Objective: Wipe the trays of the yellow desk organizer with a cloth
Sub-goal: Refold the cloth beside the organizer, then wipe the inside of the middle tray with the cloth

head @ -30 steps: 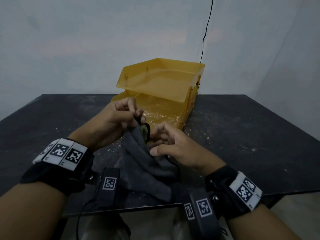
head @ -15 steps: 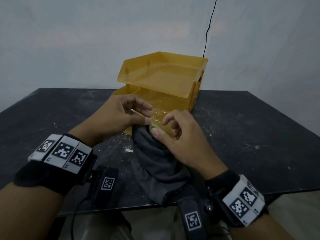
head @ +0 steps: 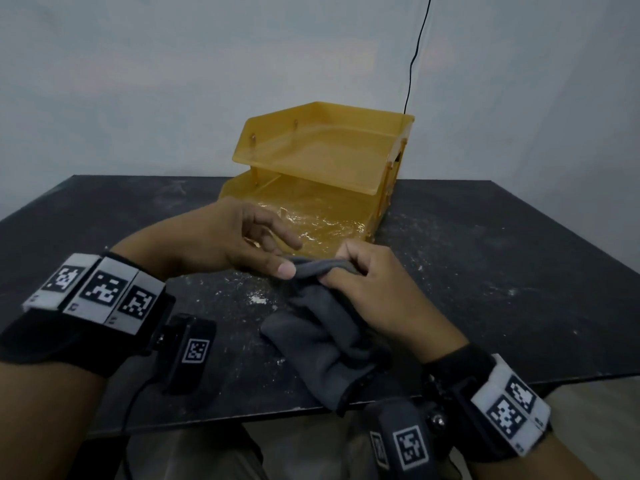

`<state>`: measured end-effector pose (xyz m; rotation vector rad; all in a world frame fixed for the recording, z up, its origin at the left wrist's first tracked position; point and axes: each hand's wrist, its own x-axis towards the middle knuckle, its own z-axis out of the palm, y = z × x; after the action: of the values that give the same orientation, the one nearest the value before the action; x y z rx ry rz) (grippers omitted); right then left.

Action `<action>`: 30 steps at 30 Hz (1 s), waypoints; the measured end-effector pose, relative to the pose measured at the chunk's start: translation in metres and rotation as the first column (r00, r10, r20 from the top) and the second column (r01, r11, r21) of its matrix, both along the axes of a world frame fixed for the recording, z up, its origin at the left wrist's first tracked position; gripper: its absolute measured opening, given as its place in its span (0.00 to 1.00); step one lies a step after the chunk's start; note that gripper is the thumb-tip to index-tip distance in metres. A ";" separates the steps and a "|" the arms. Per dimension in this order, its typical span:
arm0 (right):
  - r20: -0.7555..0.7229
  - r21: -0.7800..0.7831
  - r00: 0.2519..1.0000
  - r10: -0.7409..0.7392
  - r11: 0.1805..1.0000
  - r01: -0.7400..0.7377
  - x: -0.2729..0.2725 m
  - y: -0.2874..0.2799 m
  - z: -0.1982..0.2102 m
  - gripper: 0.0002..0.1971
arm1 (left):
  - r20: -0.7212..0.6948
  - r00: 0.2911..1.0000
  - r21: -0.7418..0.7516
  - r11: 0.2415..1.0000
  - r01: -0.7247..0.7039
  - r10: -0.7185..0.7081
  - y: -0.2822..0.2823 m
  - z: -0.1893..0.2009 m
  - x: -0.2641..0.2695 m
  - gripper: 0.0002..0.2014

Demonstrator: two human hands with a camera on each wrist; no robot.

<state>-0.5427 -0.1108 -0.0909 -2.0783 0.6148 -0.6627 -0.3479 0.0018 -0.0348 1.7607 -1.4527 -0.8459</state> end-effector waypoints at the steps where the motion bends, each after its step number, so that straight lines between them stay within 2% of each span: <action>1: -0.040 0.073 0.999 0.017 0.997 -0.014 0.000 0.000 0.004 0.15 | 0.014 1.000 0.016 1.000 0.011 -0.011 -0.001 0.000 0.001 0.17; 3: -0.030 0.271 0.999 0.020 0.962 -0.011 0.000 0.002 0.007 0.17 | 0.043 0.999 -0.022 1.000 -0.016 0.017 -0.005 -0.003 0.001 0.15; 6: 0.181 0.582 0.972 -0.151 0.813 0.018 0.003 0.008 0.013 0.16 | 0.162 0.982 -0.072 0.994 -0.088 0.099 -0.014 -0.014 0.006 0.14; 8: 0.281 0.694 0.907 -0.313 0.719 0.034 0.004 0.008 0.019 0.15 | 0.240 0.920 -0.169 0.946 -0.276 0.311 -0.025 -0.022 0.016 0.15; 9: 0.294 0.689 0.877 -0.379 0.720 0.080 0.005 0.007 0.022 0.15 | 0.267 0.859 -0.226 0.895 -0.386 0.437 -0.030 -0.025 0.023 0.15; 11: 0.287 0.536 0.836 -0.468 0.802 0.265 0.011 0.007 0.025 0.11 | 0.353 0.726 -0.260 0.807 -0.530 0.590 -0.041 -0.029 0.038 0.17; 12: 0.275 0.375 0.824 -0.495 0.844 0.382 0.016 0.007 0.025 0.09 | 0.409 0.684 -0.232 0.794 -0.562 0.604 -0.046 -0.031 0.045 0.19; 14: 0.231 0.055 0.840 -0.492 0.868 0.493 0.028 0.011 0.024 0.13 | 0.454 0.666 -0.176 0.793 -0.584 0.592 -0.053 -0.032 0.055 0.23; 15: 0.176 -0.052 0.863 -0.473 0.871 0.488 0.036 0.013 0.022 0.19 | 0.440 0.678 -0.173 0.796 -0.580 0.590 -0.057 -0.033 0.060 0.24; 17: 0.011 -0.169 0.911 -0.411 0.898 0.407 0.054 0.014 0.014 0.28 | 0.398 0.707 -0.202 0.808 -0.553 0.584 -0.061 -0.035 0.068 0.28; 20: -0.239 -0.293 0.904 -0.354 0.914 0.280 0.075 0.015 0.001 0.33 | 0.376 0.715 -0.244 0.808 -0.537 0.589 -0.063 -0.038 0.080 0.29; 22: -0.293 -0.352 0.884 -0.365 0.901 0.255 0.082 0.011 -0.002 0.33 | 0.361 0.703 -0.276 0.790 -0.547 0.613 -0.059 -0.036 0.088 0.28; 25: -0.275 -0.395 0.909 -0.313 0.899 0.189 0.090 0.004 0.002 0.28 | 0.294 0.716 -0.309 0.772 -0.556 0.633 -0.051 -0.035 0.095 0.26; 28: -0.251 -0.348 0.957 -0.146 0.936 0.052 0.093 0.006 0.005 0.28 | 0.255 0.724 -0.305 0.764 -0.569 0.641 -0.046 -0.034 0.094 0.24; 30: -0.151 -0.282 0.977 -0.150 0.954 0.103 0.088 0.005 0.006 0.31 | 0.243 0.730 -0.284 0.767 -0.576 0.639 -0.045 -0.032 0.093 0.23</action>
<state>-0.4544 -0.1058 -0.0849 -2.3857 0.7977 -0.6775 -0.2548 -0.0435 -0.0666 2.1059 -0.9704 -0.0574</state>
